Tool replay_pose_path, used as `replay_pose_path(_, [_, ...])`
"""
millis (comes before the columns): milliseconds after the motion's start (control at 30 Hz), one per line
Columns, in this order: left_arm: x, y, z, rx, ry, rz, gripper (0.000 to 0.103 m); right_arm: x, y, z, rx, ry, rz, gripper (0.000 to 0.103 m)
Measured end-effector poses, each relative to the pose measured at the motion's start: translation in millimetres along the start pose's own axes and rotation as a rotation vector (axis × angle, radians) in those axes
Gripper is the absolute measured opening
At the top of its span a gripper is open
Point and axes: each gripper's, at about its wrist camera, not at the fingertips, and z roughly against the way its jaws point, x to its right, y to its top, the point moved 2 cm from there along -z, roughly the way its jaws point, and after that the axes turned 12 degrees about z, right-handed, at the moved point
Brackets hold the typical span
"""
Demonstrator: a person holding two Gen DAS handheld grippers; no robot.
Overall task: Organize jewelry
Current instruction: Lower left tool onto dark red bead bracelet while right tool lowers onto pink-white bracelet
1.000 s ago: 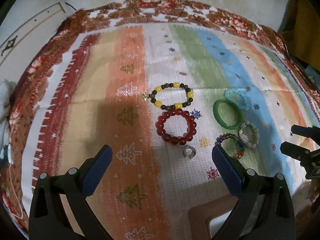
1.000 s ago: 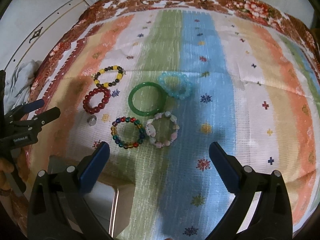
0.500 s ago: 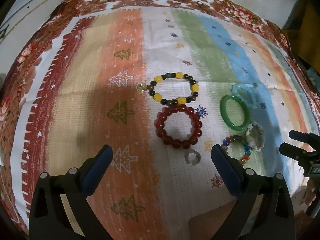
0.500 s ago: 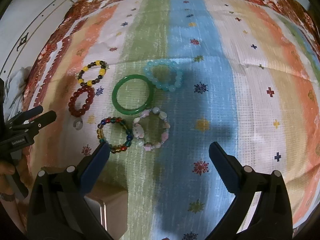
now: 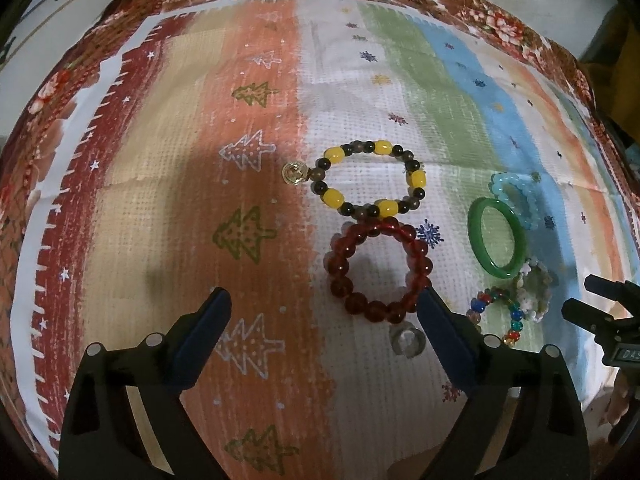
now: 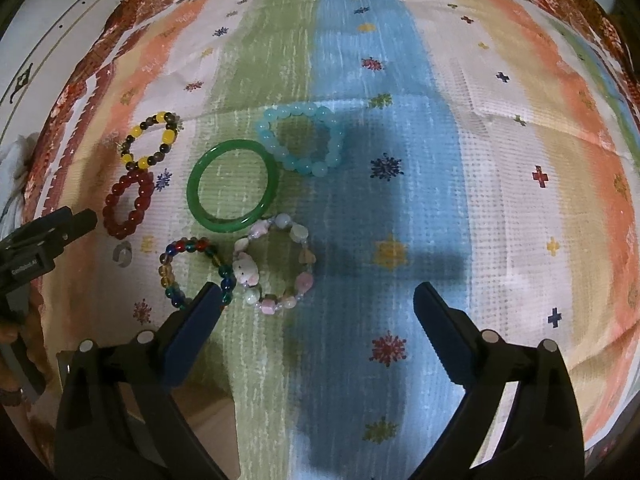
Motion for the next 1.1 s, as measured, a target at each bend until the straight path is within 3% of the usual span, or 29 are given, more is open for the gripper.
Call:
replay_pose_path(333, [2,7,-19,-0.028,0.039,-0.021,0.079,8,7,-18,-0.041,-0.004,-0.018,0.087])
replay_pose_path(633, [9,9,-29,-0.023,0.072,-0.067,0.066,3,17,-30,-0.059,-0.042,0.026,0.072])
replay_pose_path(767, [13,10,-31,-0.009,0.101,-0.103,0.053,-3,22,-33,-0.061,-0.074,0.07,0.06])
replay_pose_path(933, [19,9,-32,0.004,0.124,-0.149,0.036,-10,24,-36,-0.061,-0.08,0.108,0.051])
replay_pose_path(1067, [22,7,-33,-0.004,0.11,-0.166,0.015,-12,24,-37,-0.052,-0.068,0.118,0.033])
replay_pose_path(1100, [23,6,-33,-0.002,0.112,-0.17,0.015,-12,25,-38,-0.049,-0.064,0.118,0.025])
